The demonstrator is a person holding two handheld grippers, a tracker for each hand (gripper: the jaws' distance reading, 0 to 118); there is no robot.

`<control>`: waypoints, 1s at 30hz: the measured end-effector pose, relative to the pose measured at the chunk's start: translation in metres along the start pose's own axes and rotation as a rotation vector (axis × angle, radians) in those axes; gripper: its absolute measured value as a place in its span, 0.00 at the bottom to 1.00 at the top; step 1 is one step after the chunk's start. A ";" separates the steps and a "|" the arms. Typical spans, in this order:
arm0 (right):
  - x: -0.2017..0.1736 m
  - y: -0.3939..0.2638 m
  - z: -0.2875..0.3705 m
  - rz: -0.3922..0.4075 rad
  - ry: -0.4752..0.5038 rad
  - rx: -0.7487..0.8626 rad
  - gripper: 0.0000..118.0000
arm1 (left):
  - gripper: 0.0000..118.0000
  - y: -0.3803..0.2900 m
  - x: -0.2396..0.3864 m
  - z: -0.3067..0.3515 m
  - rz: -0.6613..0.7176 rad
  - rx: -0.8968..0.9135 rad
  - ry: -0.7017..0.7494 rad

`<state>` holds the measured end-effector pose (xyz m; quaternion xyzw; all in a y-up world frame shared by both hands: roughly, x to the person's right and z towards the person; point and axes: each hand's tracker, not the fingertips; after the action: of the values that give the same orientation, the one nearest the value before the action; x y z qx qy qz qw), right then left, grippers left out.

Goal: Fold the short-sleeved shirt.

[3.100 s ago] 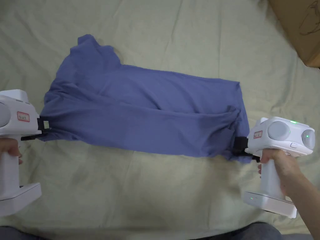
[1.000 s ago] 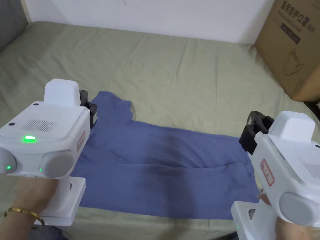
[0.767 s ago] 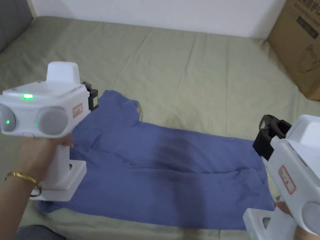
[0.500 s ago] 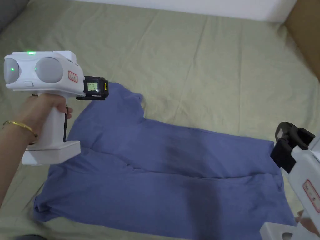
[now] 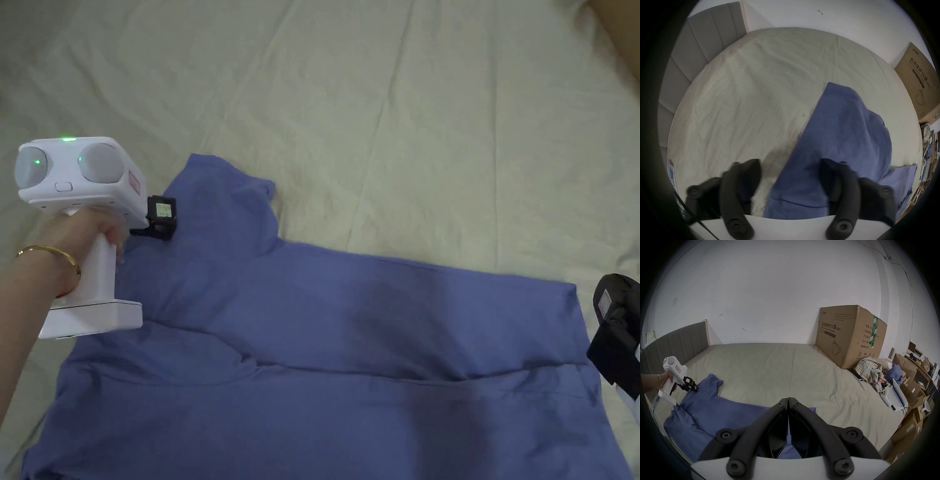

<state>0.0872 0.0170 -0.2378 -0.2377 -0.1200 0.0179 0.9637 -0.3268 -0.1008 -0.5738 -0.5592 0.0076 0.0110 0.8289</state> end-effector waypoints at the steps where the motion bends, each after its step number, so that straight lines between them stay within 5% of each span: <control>1: 0.002 0.000 -0.001 0.002 -0.003 -0.007 0.00 | 0.53 -0.001 0.001 -0.004 0.000 -0.011 -0.002; 4: 0.006 -0.002 -0.003 -0.003 -0.023 -0.017 0.00 | 0.45 -0.002 0.004 -0.002 -0.017 -0.006 -0.013; 5: 0.007 -0.002 -0.003 -0.006 -0.025 -0.017 0.00 | 0.33 -0.002 0.005 0.002 -0.035 0.000 -0.025; 6: 0.007 -0.001 -0.004 -0.013 -0.028 -0.022 0.00 | 0.08 -0.002 0.007 0.007 -0.058 0.020 -0.009; 7: 0.009 0.000 -0.006 -0.017 -0.027 -0.026 0.00 | 0.00 -0.002 0.008 0.010 -0.060 0.030 -0.004; 16: 0.052 0.046 -0.079 -0.036 -0.001 -0.209 0.03 | 0.00 -0.008 -0.007 0.065 -0.013 0.161 -0.143; 17: 0.059 0.049 -0.093 -0.055 0.000 -0.223 0.12 | 0.00 -0.011 -0.008 0.072 -0.019 0.171 -0.143; 20: 0.086 0.050 -0.147 -0.079 0.060 -0.428 0.91 | 0.00 -0.016 -0.008 0.084 -0.020 0.196 -0.155; 21: 0.091 0.046 -0.162 -0.102 0.051 -0.482 0.99 | 0.00 -0.018 -0.008 0.087 -0.021 0.200 -0.156; 25: 0.103 0.024 -0.204 -0.201 0.041 -0.668 0.98 | 0.00 -0.024 -0.005 0.093 -0.027 0.211 -0.152; 30: 0.100 -0.001 -0.242 -0.187 -0.054 -0.718 0.88 | 0.00 -0.023 -0.003 0.092 -0.024 0.204 -0.141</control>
<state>0.2420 -0.0846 -0.4226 -0.5480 -0.1652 -0.1069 0.8130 -0.3296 -0.0237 -0.5177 -0.4699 -0.0563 0.0395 0.8800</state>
